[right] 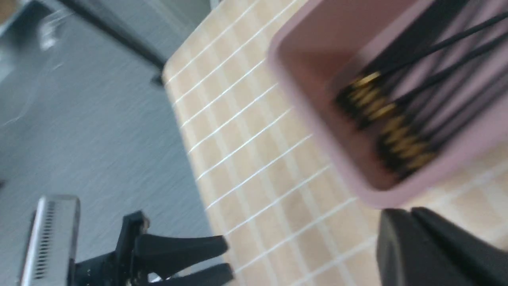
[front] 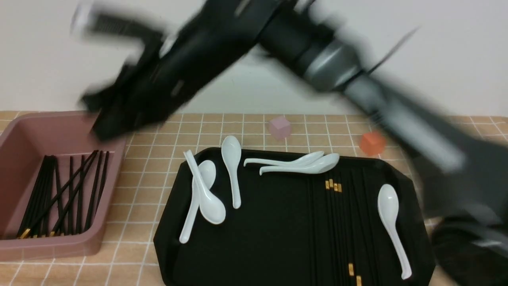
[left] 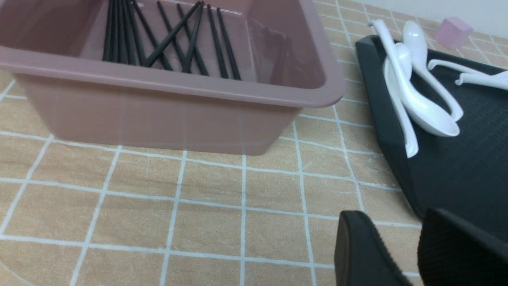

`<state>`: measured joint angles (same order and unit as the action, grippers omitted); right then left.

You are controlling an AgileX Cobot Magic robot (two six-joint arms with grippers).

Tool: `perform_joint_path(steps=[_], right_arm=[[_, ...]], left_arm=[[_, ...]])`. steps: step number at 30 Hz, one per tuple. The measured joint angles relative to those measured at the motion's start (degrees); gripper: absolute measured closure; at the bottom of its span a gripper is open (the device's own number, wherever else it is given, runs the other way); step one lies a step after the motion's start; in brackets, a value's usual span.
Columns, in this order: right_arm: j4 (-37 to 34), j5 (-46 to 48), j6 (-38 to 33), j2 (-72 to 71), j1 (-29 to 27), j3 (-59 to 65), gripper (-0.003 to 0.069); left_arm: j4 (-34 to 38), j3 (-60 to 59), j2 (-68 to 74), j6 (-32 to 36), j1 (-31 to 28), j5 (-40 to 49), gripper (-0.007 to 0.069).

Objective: On brown tablecloth take chopsticks from black tray and put them in box.

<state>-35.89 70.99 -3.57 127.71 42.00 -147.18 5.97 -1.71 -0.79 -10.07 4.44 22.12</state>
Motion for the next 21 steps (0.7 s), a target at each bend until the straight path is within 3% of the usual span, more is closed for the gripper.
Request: perform_joint_path(steps=[4, 8, 16, 19, 21], right_arm=[[8.03, 0.96, 3.04, -8.32, -0.79, 0.19, 0.067], [11.77, 1.15, 3.58, -18.14, -0.29, 6.43, 0.067], [21.99, 0.89, 0.15, -50.55, -0.03, 43.18, 0.0666], [23.73, -8.04, -1.91, -63.54, -0.03, 62.19, 0.0664], [24.05, -19.33, -2.96, -71.5, -0.03, 75.57, 0.0664]], left_arm=[[0.11, 0.0, 0.0, 0.0, 0.0, 0.0, 0.0386], [0.11, 0.0, 0.0, 0.0, 0.0, 0.0, 0.0386], [0.11, 0.0, 0.0, 0.0, 0.0, 0.0, 0.0386], [0.11, 0.0, 0.0, 0.0, 0.0, 0.0, 0.0386], [0.11, 0.0, 0.0, 0.0, 0.0, 0.0, 0.0386]])
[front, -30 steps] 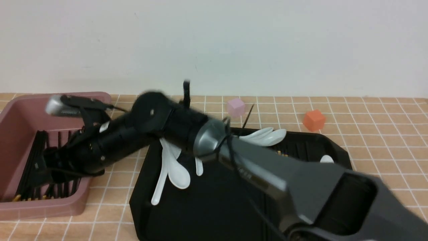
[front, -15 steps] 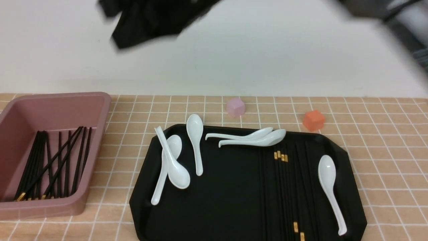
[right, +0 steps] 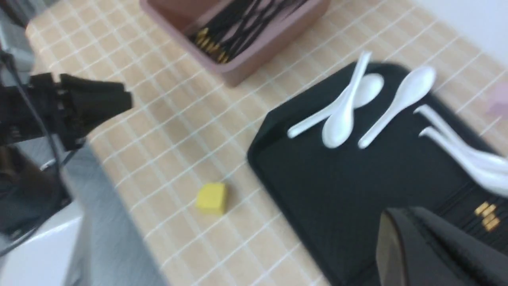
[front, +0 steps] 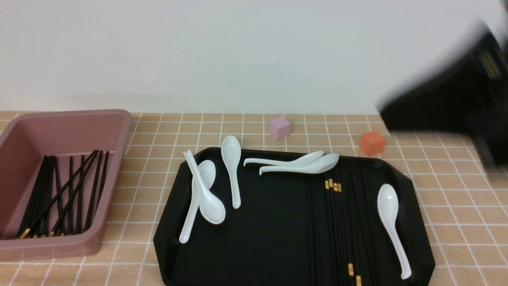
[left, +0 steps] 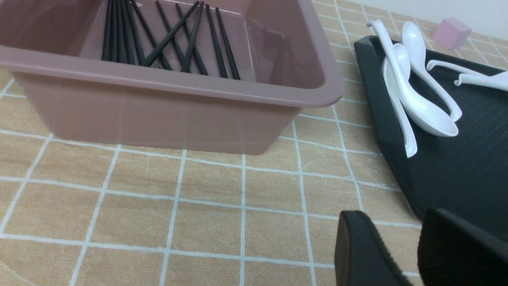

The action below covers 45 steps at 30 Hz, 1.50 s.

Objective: On brown tablecloth take chopsticks from black tray and put them in box.

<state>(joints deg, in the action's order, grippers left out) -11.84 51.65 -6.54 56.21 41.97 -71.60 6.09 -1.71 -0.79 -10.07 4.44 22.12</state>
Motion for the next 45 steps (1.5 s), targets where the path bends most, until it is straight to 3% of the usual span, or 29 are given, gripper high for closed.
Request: perform_joint_path(steps=[3, 6, 8, 13, 31, 35, 38, 45], right_arm=[[0.14, -18.81, -0.53, -9.95, 0.0, 18.87, 0.0663], [0.25, -31.1, -0.59, -15.8, 0.0, 31.05, 0.0661], [0.31, -38.0, -0.72, -18.52, 0.0, 37.67, 0.0659], [0.31, -45.35, -0.72, -20.05, 0.0, 44.36, 0.0657], [0.14, -43.48, -0.72, -20.1, 0.0, 50.81, 0.0638], [3.5, -44.24, -0.72, -23.75, -0.58, 54.29, 0.0635], [5.32, -44.72, -0.1, -28.3, -4.11, 58.09, 0.0632], [8.21, -43.86, 2.51, -45.94, -23.5, 70.47, 0.062]], left_arm=[[0.0, 0.0, 0.0, 0.0, 0.0, 0.0, 0.0386], [0.0, 0.0, 0.0, 0.0, 0.0, 0.0, 0.0386], [0.0, 0.0, 0.0, 0.0, 0.0, 0.0, 0.0386], [0.0, 0.0, 0.0, 0.0, 0.0, 0.0, 0.0386], [0.0, 0.0, 0.0, 0.0, 0.0, 0.0, 0.0386], [0.0, 0.0, 0.0, 0.0, 0.0, 0.0, 0.0386], [0.0, 0.0, 0.0, 0.0, 0.0, 0.0, 0.0386], [0.07, 0.0, 0.0, 0.0, 0.0, 0.0, 0.0386]])
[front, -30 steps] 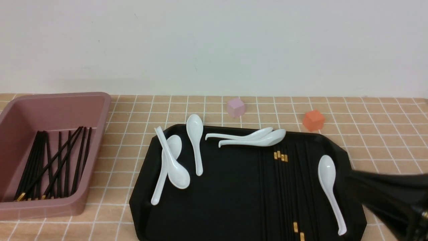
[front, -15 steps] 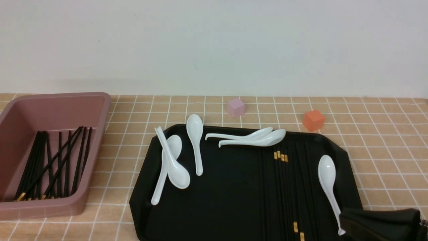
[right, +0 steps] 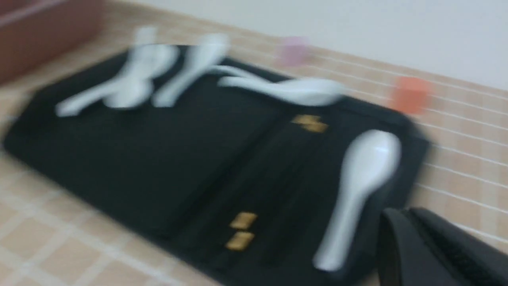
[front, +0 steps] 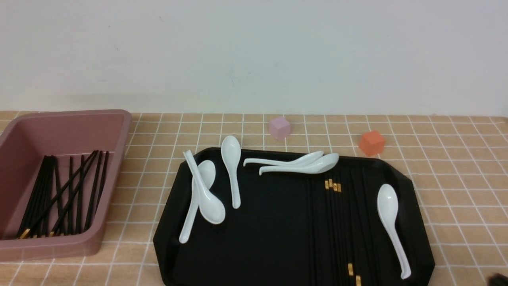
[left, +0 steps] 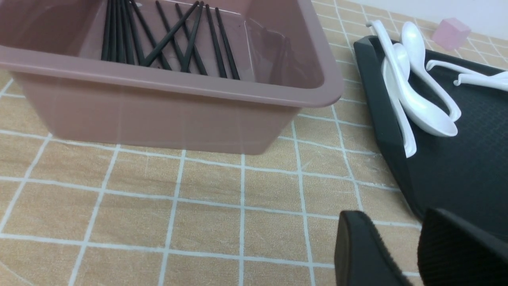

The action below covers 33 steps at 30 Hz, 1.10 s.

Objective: On brown tablecloth take chopsticks from black tray and put them in box.

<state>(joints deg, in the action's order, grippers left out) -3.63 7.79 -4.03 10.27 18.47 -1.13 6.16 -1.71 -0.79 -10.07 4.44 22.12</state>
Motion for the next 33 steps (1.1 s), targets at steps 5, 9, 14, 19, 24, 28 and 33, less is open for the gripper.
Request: perform_joint_path(steps=[5, 9, 14, 19, 24, 28, 33], right_arm=[[0.15, 6.08, 0.24, -10.04, -8.42, 2.5, 0.0613], [0.29, 12.33, 0.24, -10.76, -10.41, 2.39, 0.0606], [0.29, 12.99, 0.24, -10.76, -10.54, 2.2, 0.0601], [0.29, 13.13, 0.24, -10.76, -10.54, 2.2, 0.0594], [0.29, 13.18, 0.24, -10.76, -10.54, 2.2, 0.0584], [0.29, 13.18, 0.24, -10.76, -10.54, 2.2, 0.0577], [0.29, 13.18, 0.24, -10.76, -10.54, 2.2, 0.0571]], left_arm=[[0.0, 0.0, 0.0, 0.0, 0.0, 0.0, 0.0386], [0.01, 0.0, 0.0, 0.0, 0.0, 0.0, 0.0386], [0.01, 0.0, 0.0, 0.0, 0.0, 0.0, 0.0386], [0.01, 0.0, 0.0, 0.0, 0.0, 0.0, 0.0386], [0.01, 0.0, 0.0, 0.0, 0.0, 0.0, 0.0386], [0.07, 0.0, 0.0, 0.0, 0.0, 0.0, 0.0386], [0.07, 0.0, 0.0, 0.0, 0.0, 0.0, 0.0386]])
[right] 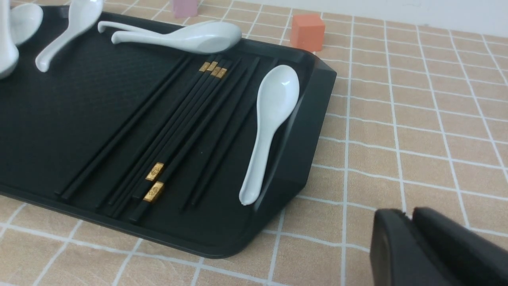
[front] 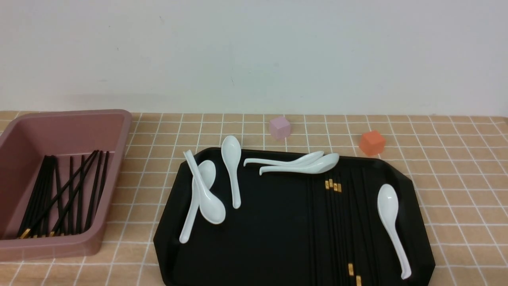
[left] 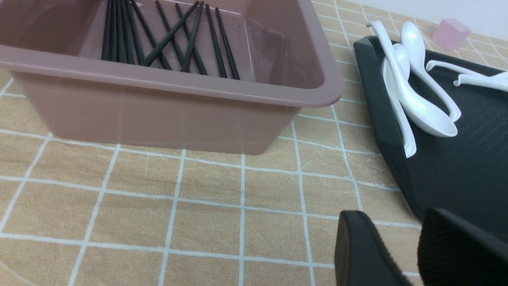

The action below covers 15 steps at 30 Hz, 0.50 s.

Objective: On brown tablecloth take chopsticks from black tray and put them in box.

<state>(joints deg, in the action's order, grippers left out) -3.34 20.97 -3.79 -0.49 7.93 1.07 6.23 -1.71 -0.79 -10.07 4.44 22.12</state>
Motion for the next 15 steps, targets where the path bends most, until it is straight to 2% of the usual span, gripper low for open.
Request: perform_joint_path(steps=[15], right_arm=[[0.0, 0.0, 0.0, 0.0, 0.0, 0.0, 0.0554]], left_arm=[[0.0, 0.0, 0.0, 0.0, 0.0, 0.0, 0.0386]])
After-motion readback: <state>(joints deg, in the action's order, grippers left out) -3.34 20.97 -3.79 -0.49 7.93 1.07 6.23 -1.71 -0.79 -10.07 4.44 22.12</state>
